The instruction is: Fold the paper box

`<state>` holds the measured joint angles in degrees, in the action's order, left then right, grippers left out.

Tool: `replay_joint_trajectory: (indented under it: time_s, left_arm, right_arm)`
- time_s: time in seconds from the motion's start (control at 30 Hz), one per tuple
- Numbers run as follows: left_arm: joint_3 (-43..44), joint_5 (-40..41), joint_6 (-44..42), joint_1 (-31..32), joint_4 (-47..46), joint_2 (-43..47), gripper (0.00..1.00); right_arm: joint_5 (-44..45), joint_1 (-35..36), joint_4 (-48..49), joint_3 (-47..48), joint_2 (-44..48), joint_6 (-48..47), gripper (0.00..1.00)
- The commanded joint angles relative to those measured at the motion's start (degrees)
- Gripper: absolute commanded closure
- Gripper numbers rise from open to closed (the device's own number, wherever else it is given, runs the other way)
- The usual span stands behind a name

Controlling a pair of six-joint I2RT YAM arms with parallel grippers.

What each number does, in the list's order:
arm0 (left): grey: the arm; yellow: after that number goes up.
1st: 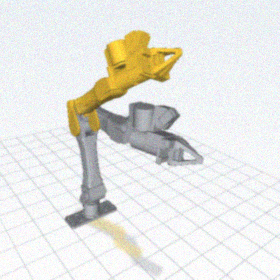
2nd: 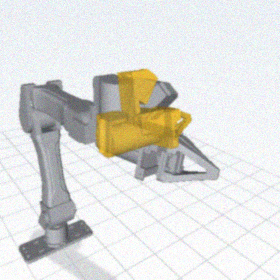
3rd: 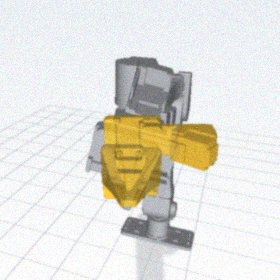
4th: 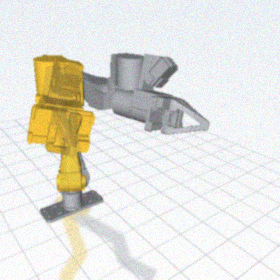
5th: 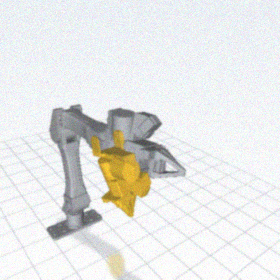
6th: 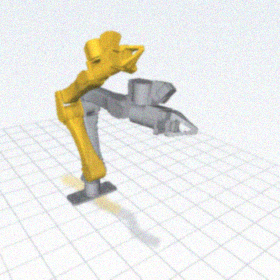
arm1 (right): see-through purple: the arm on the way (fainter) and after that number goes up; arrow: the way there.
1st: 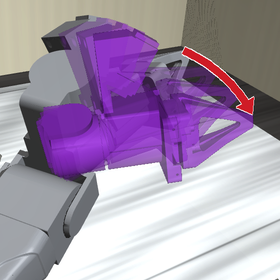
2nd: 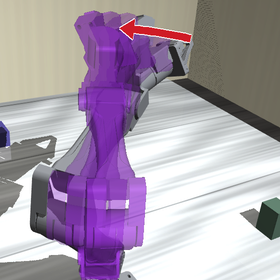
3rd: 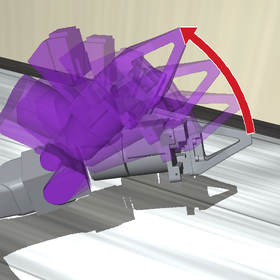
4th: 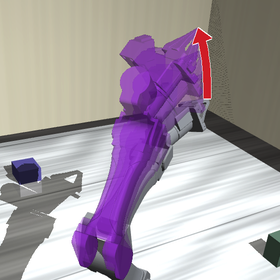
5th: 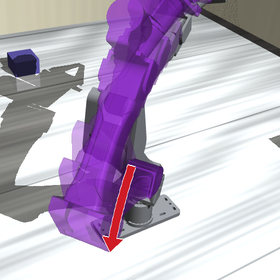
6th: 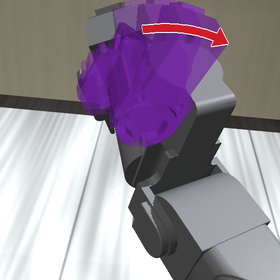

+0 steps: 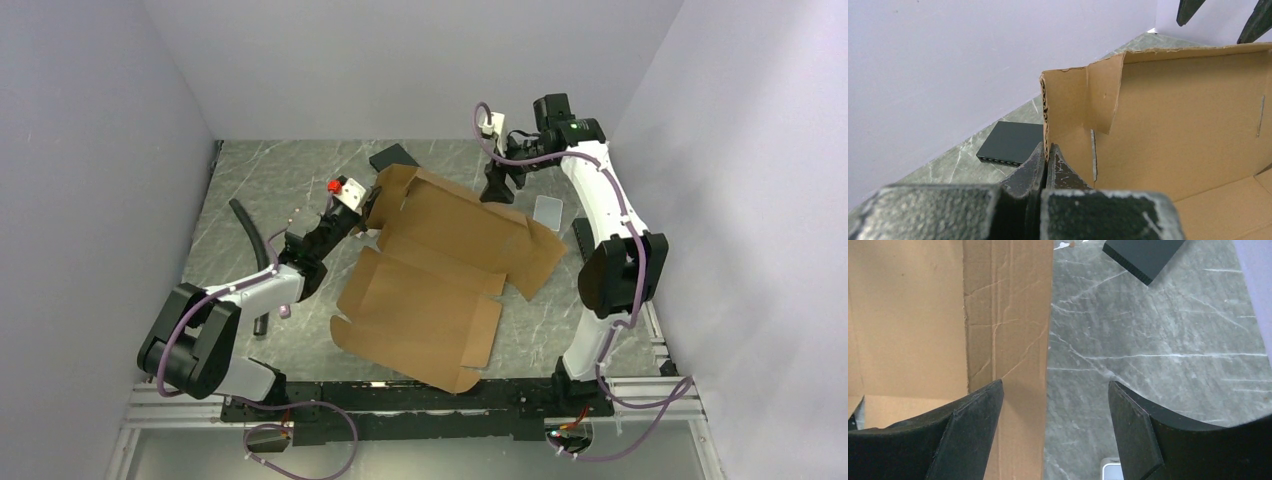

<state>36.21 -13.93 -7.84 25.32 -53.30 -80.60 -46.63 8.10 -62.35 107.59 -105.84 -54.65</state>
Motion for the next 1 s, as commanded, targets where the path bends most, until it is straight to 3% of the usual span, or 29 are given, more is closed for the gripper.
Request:
replay_joint_trajectory:
  time_s: [0.0, 0.1, 0.2, 0.3, 0.73, 0.8, 0.97]
  left_arm:
    - [0.0, -0.7, -0.8, 0.3, -3.6, 1.7, 1.0]
    - [-0.3, -1.0, -0.4, 0.3, -3.8, 1.7, 1.0]
    - [-0.2, -1.3, -0.4, 0.3, -3.7, 1.9, 1.0]
    - [-0.5, -1.5, -0.2, 0.2, -3.5, 2.4, 1.0]
    - [-1.1, -1.3, 0.2, 0.3, -2.5, 4.2, 1.0]
    - [-1.1, -1.4, 0.5, 0.3, -2.6, 4.1, 1.0]
    - [-1.2, -0.4, 2.0, 0.3, -2.4, 3.8, 1.0]
  right_arm:
    - [1.2, 0.4, 1.7, 0.0, 5.5, 5.4, 0.18]
    - [1.0, 0.6, 6.6, -3.2, 10.9, 8.4, 0.05]
    - [0.7, 2.0, 6.0, -4.1, 12.7, 7.7, 0.01]
    - [2.8, 4.3, 4.5, -5.5, 12.6, 6.5, 0.01]
    - [20.0, 7.2, 19.7, -15.2, 14.3, 9.7, 0.09]
    - [20.0, 7.3, 20.2, -16.2, 14.2, 9.3, 0.19]
    - [23.7, 8.8, 26.1, -22.3, 17.1, 8.2, 0.84]
